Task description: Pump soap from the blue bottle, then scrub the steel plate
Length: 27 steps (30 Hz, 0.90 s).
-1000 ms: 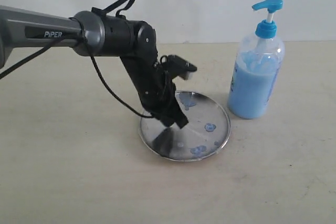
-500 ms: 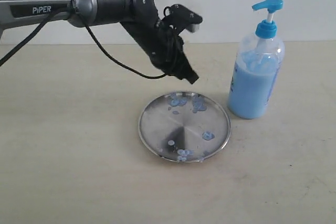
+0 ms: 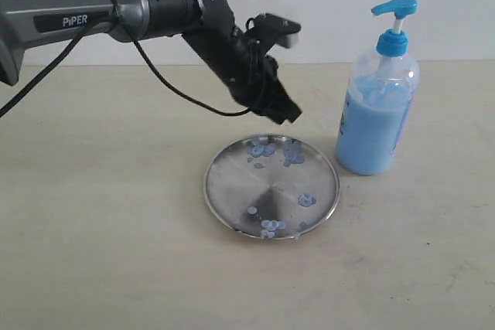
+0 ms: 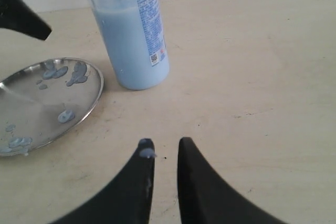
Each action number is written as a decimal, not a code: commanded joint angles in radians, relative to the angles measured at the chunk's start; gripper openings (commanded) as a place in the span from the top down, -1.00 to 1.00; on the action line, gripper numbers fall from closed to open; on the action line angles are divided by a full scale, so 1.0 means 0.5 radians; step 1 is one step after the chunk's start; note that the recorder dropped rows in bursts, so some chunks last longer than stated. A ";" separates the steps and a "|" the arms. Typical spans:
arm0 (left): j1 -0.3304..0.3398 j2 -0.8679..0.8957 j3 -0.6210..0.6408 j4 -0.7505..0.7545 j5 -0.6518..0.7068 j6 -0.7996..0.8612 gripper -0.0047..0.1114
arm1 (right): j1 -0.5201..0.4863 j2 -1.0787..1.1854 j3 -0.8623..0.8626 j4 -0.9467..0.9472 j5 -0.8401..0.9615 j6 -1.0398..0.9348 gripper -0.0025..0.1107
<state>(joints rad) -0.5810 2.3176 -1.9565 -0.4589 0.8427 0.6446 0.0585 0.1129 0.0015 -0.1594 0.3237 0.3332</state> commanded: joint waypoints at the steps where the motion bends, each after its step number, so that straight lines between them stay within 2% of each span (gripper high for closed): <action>1: -0.021 0.022 -0.022 -0.401 0.273 0.401 0.84 | -0.002 -0.008 -0.003 -0.021 -0.006 0.002 0.86; 3: -0.009 0.006 -0.022 -0.132 0.522 0.331 0.84 | -0.002 -0.008 -0.003 -0.021 -0.006 0.002 0.86; 5: 0.011 -0.023 -0.022 0.224 0.615 0.170 0.84 | -0.002 -0.008 -0.003 -0.021 -0.006 0.002 0.86; 7: 0.026 -0.041 -0.027 0.562 0.517 -0.032 0.84 | -0.002 -0.008 -0.003 -0.021 -0.006 0.002 0.86; 8: 0.031 -0.045 -0.045 0.620 0.403 -0.152 0.84 | -0.002 -0.008 -0.003 -0.021 -0.006 0.002 0.86; 10: 0.031 -0.045 -0.057 0.472 0.118 -0.210 0.84 | -0.002 -0.008 -0.003 -0.021 -0.006 0.002 0.86; 12: 0.026 -0.019 -0.062 0.065 0.007 0.009 0.84 | -0.002 -0.008 -0.003 -0.021 -0.006 0.002 0.86; 14: 0.026 0.016 -0.065 -0.235 0.183 0.325 0.84 | -0.002 -0.008 -0.003 -0.021 -0.006 0.002 0.86; 16: 0.026 0.019 -0.065 -0.228 0.532 0.463 0.84 | -0.002 -0.008 -0.003 -0.021 -0.006 0.002 0.86; 17: 0.026 0.019 -0.065 -0.103 0.730 0.463 0.84 | -0.002 -0.008 -0.003 -0.021 -0.006 0.002 0.86; 19: 0.030 0.004 -0.070 0.231 0.757 0.426 0.84 | -0.002 -0.008 -0.003 -0.021 -0.006 0.002 0.86; 22: 0.035 -0.037 -0.081 0.804 0.757 0.204 0.84 | -0.002 -0.008 -0.003 -0.021 -0.006 0.002 0.86; 24: 0.035 -0.044 -0.106 0.999 0.463 -0.011 0.84 | -0.002 -0.008 -0.003 -0.021 -0.006 0.002 0.86; 25: 0.038 -0.044 -0.111 0.977 0.298 -0.157 0.84 | -0.002 -0.008 -0.003 -0.021 -0.006 0.002 0.86; 27: 0.038 -0.035 -0.111 0.539 0.009 -0.218 0.84 | -0.002 -0.008 -0.003 -0.021 -0.006 0.002 0.86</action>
<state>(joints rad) -0.5571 2.3105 -2.0007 -0.0326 1.0167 0.6147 0.0585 0.1129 0.0015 -0.1594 0.3237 0.3332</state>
